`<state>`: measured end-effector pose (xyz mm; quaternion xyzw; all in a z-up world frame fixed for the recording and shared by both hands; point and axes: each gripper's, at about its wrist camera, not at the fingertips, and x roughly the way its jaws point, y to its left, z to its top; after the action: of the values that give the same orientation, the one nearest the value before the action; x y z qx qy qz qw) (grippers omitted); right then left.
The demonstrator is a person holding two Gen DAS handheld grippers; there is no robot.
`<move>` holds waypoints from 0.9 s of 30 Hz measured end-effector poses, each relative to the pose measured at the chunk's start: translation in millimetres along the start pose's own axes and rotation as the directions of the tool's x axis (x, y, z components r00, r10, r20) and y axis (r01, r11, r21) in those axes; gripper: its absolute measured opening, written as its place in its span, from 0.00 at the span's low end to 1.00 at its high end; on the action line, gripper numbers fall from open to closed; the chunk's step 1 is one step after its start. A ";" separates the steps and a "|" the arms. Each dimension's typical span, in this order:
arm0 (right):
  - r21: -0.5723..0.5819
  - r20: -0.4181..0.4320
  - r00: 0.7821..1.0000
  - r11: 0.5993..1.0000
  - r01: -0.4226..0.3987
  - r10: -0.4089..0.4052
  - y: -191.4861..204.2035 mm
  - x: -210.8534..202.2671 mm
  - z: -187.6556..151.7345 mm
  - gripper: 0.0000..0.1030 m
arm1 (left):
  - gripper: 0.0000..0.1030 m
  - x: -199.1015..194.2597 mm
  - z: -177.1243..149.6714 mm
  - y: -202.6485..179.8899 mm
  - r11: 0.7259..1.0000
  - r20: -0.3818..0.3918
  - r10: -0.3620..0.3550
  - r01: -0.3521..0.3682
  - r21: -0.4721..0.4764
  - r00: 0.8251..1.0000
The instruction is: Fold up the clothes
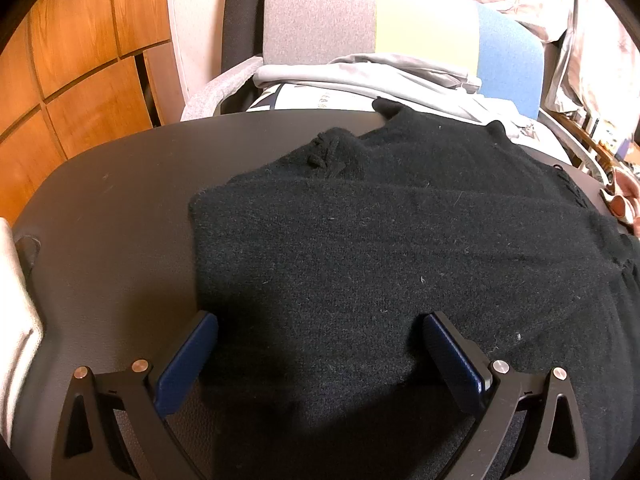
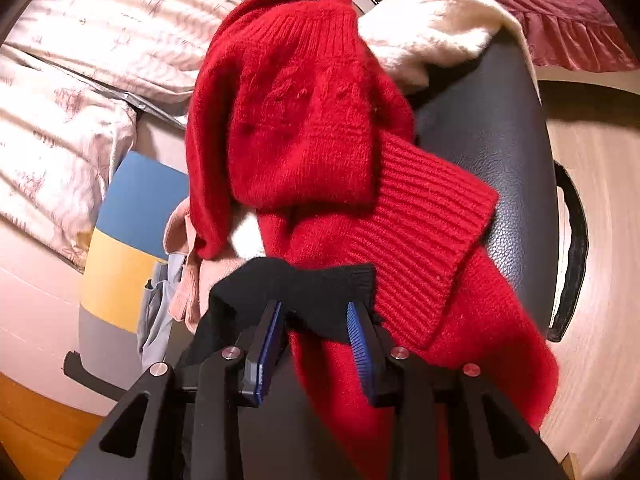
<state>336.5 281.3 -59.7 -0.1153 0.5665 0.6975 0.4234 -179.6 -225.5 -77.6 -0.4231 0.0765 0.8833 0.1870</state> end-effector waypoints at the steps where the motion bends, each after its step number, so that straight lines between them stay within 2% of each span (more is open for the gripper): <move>1: -0.007 -0.016 1.000 1.000 0.005 -0.006 0.3 5.0 3.4 0.34 | 1.00 -0.1 -0.2 0.1 1.000 0.000 0.000 0.000 0.000 1.000; 3: -0.069 -0.032 0.998 0.997 0.043 -0.046 8.9 13.7 8.4 0.34 | 1.00 -0.2 -0.1 1.0 1.000 0.000 -0.002 0.002 0.000 1.000; 5: -0.187 -0.019 0.993 0.977 0.107 -0.113 23.9 21.0 10.2 0.34 | 1.00 -0.3 0.1 1.2 1.000 -0.001 -0.002 0.002 0.001 1.000; 7: -0.348 0.007 0.980 0.918 0.188 -0.198 44.0 31.7 6.8 0.33 | 1.00 -0.1 0.3 0.8 1.000 -0.001 -0.002 0.002 0.001 1.000; 8: -0.385 0.014 0.977 0.901 0.200 -0.211 48.8 34.8 7.2 0.29 | 1.00 -0.1 0.4 0.8 1.000 -0.001 -0.002 0.002 0.001 1.000; 9: -0.388 0.012 0.979 0.902 0.190 -0.201 49.4 36.3 9.3 0.18 | 1.00 -0.2 0.4 0.8 1.000 -0.002 -0.002 0.002 0.001 1.000; 12: -0.398 0.005 0.985 0.903 0.161 -0.174 51.3 40.7 15.6 0.04 | 1.00 -0.2 0.6 0.7 1.000 -0.002 -0.002 0.002 0.000 1.000; 14: -0.392 -0.001 0.990 0.911 0.130 -0.142 52.3 40.1 19.1 0.03 | 1.00 0.0 0.8 0.5 1.000 -0.003 -0.003 0.003 0.000 1.000; 16: -0.353 -0.035 0.999 0.935 0.026 -0.041 53.2 24.2 12.9 0.03 | 1.00 0.1 1.0 0.1 1.000 -0.003 -0.002 0.002 -0.001 1.000; 18: -0.301 -0.090 0.993 0.949 -0.097 0.073 60.3 15.6 7.1 0.03 | 1.00 -0.6 2.2 -0.8 1.000 -0.009 0.004 -0.004 0.001 1.000; 20: -0.246 -0.177 0.965 0.941 -0.233 0.192 78.9 14.6 -8.5 0.03 | 1.00 -4.1 4.9 -4.0 1.000 -0.025 0.000 0.000 0.004 1.000; 23: -0.189 -0.311 0.888 0.893 -0.408 0.340 117.1 19.7 -42.7 0.03 | 0.99 -21.1 7.3 -19.4 0.998 -0.023 -0.055 0.056 0.015 0.998; 25: -0.192 -0.392 0.833 0.851 -0.489 0.390 143.9 26.3 -71.7 0.03 | 0.99 -42.1 6.4 -35.5 0.989 0.008 -0.148 0.148 0.009 0.989; 27: -0.203 -0.460 0.789 0.817 -0.540 0.407 163.8 30.4 -102.0 0.03 | 0.99 -59.3 5.0 -56.0 0.968 0.011 -0.250 0.249 0.012 0.968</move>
<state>167.1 204.8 0.5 -0.1741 0.5280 0.8270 0.0837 -127.1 -188.3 -27.1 -0.4227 0.0263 0.8550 0.2994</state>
